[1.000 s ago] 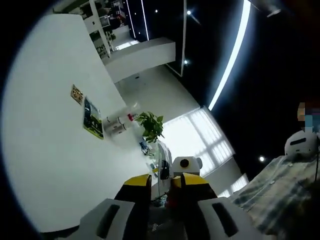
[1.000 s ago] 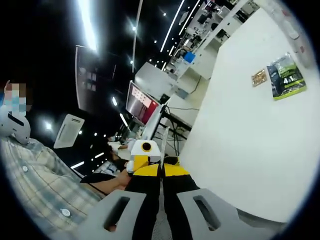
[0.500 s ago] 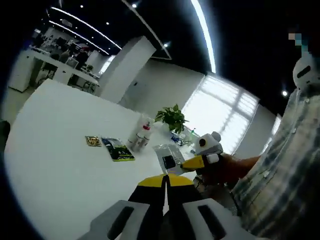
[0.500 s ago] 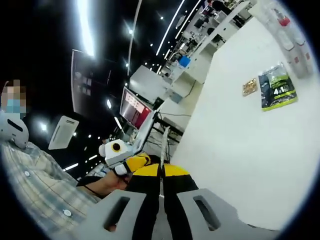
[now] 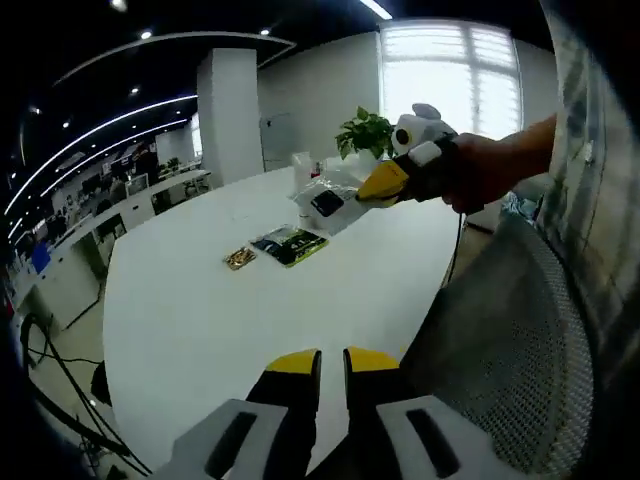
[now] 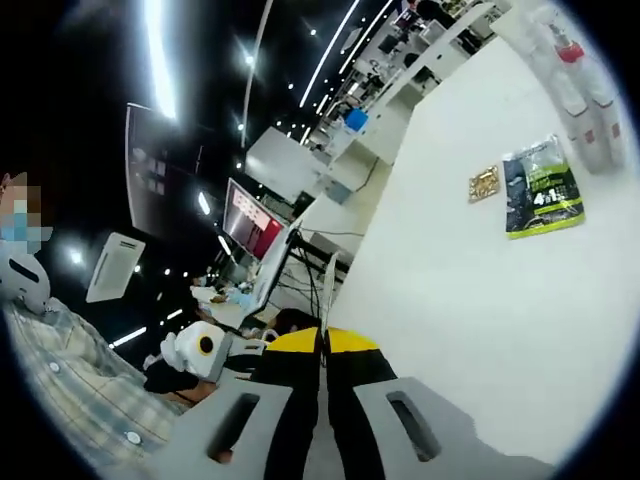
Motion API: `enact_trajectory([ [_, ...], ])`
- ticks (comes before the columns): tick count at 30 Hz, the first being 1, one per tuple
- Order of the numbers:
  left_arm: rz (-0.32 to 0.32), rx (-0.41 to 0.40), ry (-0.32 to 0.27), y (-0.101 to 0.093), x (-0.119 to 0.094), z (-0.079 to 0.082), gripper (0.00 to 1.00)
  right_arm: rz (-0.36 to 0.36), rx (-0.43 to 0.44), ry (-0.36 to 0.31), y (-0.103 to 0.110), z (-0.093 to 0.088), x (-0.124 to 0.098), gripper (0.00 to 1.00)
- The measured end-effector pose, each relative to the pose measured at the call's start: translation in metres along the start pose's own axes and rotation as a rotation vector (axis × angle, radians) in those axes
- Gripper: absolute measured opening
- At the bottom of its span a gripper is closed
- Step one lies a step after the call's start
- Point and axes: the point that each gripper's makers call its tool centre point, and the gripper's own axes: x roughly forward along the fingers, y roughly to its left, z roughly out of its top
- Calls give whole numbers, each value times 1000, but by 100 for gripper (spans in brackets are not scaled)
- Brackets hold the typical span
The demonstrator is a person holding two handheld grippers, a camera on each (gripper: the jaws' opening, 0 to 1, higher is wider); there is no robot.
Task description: Arrange the skincare products in the storage area until every visible bottle or jar stands upright without overlapping.
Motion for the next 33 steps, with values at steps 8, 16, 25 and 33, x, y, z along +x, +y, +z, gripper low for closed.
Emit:
enact_trajectory([
  [8,77,15,80,14,6,-18,9,-61,20,59,-23,1,9,1],
  [16,98,82,103,18,5,-22,5,-124,63,113,-51,7,28,1],
  [25,107,111,155,20,8,-32,5,-189,126,138,-89,27,53,1],
  [33,87,99,217,18,11,-45,5,-242,117,191,-122,46,72,1],
])
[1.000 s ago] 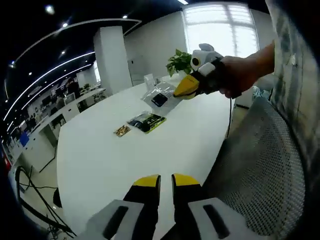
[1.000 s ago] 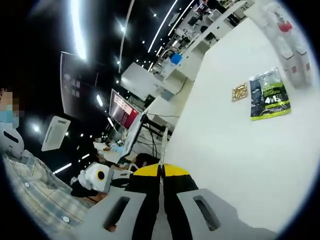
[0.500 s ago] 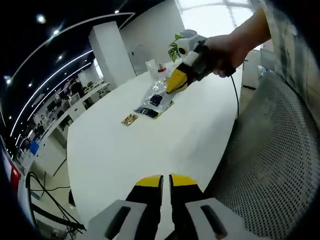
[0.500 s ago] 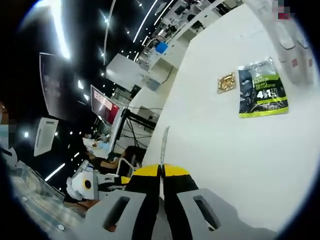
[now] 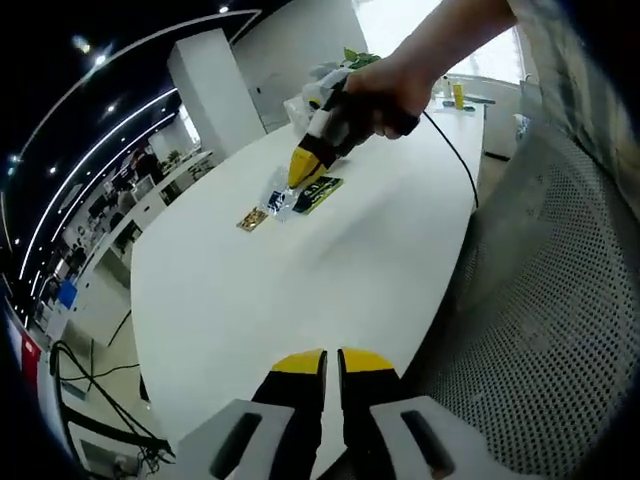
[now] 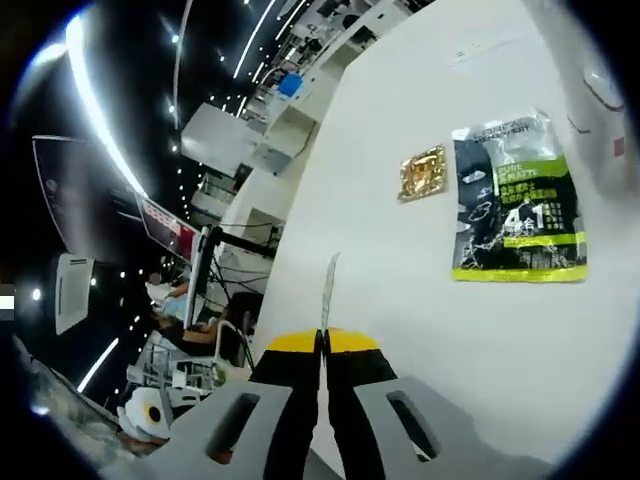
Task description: Arrange the skincare products in the storage area until every visible bottle or jar stands upright without overlapping.
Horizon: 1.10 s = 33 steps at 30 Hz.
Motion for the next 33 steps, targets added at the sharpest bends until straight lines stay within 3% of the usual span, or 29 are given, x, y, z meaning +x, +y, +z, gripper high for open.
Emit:
enact_trajectory([
  [4,-24,-19,61,-3,3,-11,5,-27,-12,39,-11,6,10,1],
  [12,-27,-23,81,-4,4,-15,5,-95,-28,126,-34,12,33,1],
  [19,-26,-29,94,-4,4,-17,5,-138,6,112,-49,26,45,1],
  [33,-26,-32,114,-4,4,-21,5,-233,127,132,-70,17,45,5],
])
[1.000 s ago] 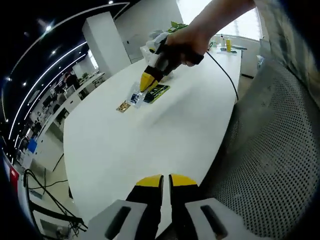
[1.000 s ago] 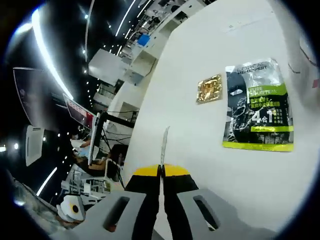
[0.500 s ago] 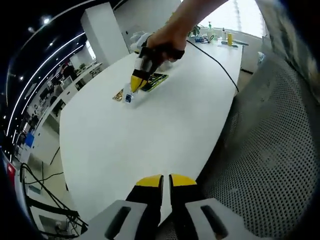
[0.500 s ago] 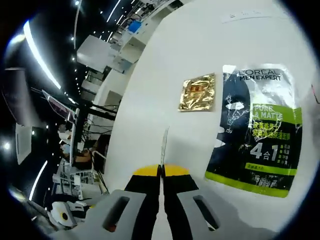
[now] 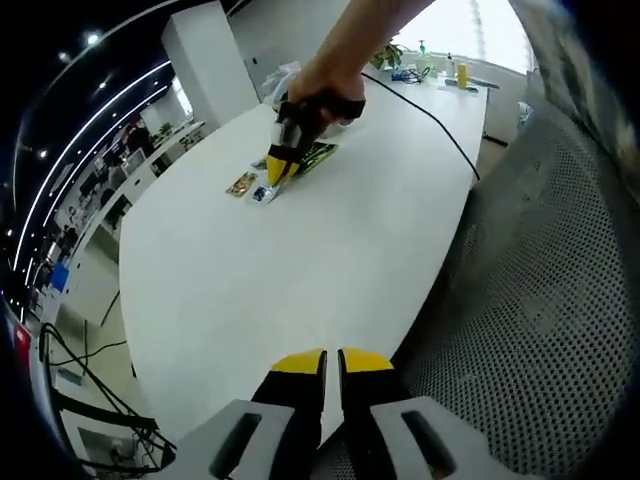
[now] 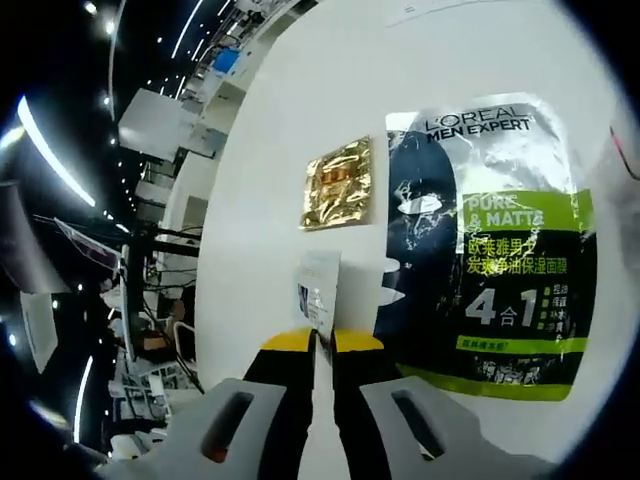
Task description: Arrange the skincare products in the storage area until every visible bottle or jar stands upright without overlapping.
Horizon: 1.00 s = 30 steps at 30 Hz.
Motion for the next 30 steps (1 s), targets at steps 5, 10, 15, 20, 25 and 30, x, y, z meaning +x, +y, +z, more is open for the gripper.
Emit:
enact_trajectory([
  [5,2,2,-1,0,0,0,5,1,10,1,0,3,0,7],
  [10,2,7,-1,0,0,0,5,-3,32,-7,-1,4,-2,7],
  [15,3,6,-3,0,0,1,5,-12,29,-26,-2,6,-6,10],
  [20,18,9,-32,3,-3,6,5,-39,3,-63,-5,13,-13,11],
  [25,16,12,-27,2,-3,5,5,-97,-101,-96,-8,21,-20,10],
  [30,14,14,-25,1,-3,5,5,-159,-452,-89,11,33,-15,10],
])
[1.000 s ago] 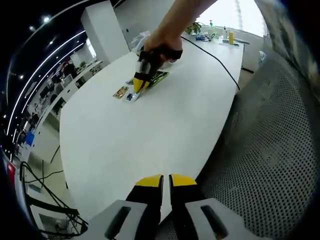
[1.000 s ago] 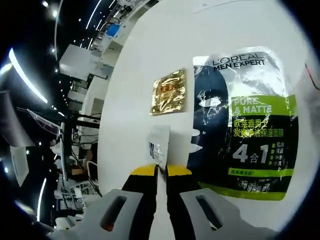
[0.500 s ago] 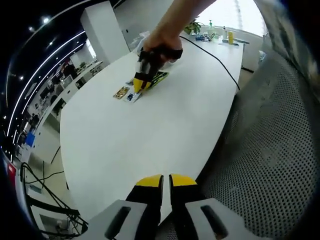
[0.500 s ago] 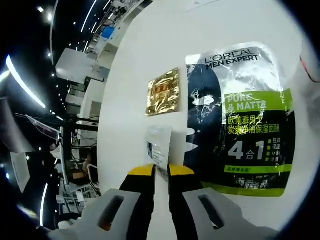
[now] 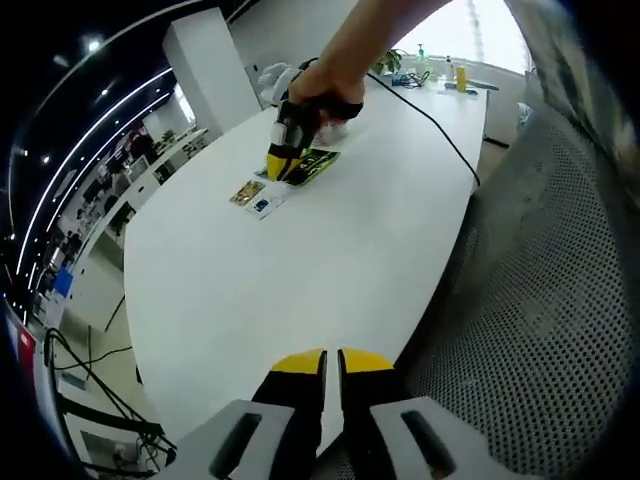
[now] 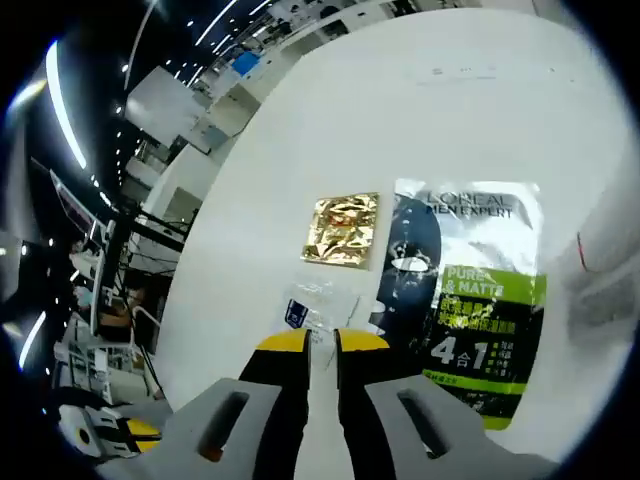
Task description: Arrange the skincare products in the storage area until every visible bottle or jar stands upright without overlapping.
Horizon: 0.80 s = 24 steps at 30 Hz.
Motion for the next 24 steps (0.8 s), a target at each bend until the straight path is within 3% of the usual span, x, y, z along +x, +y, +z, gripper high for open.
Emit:
enact_trajectory([
  [4,-3,1,4,0,0,0,5,-46,-377,81,13,7,14,12],
  [8,-6,1,13,-1,1,-2,5,-64,-646,183,19,3,29,9],
  [11,-8,0,20,-1,2,-4,5,-74,-728,231,15,-1,38,6],
  [14,-9,0,29,-1,2,-5,5,-77,-740,286,8,-11,41,5],
  [18,-7,-1,31,-1,2,-6,5,-56,-784,295,3,-10,39,5],
  [24,-10,0,33,-1,3,-6,5,-45,-748,311,-4,-11,36,5],
])
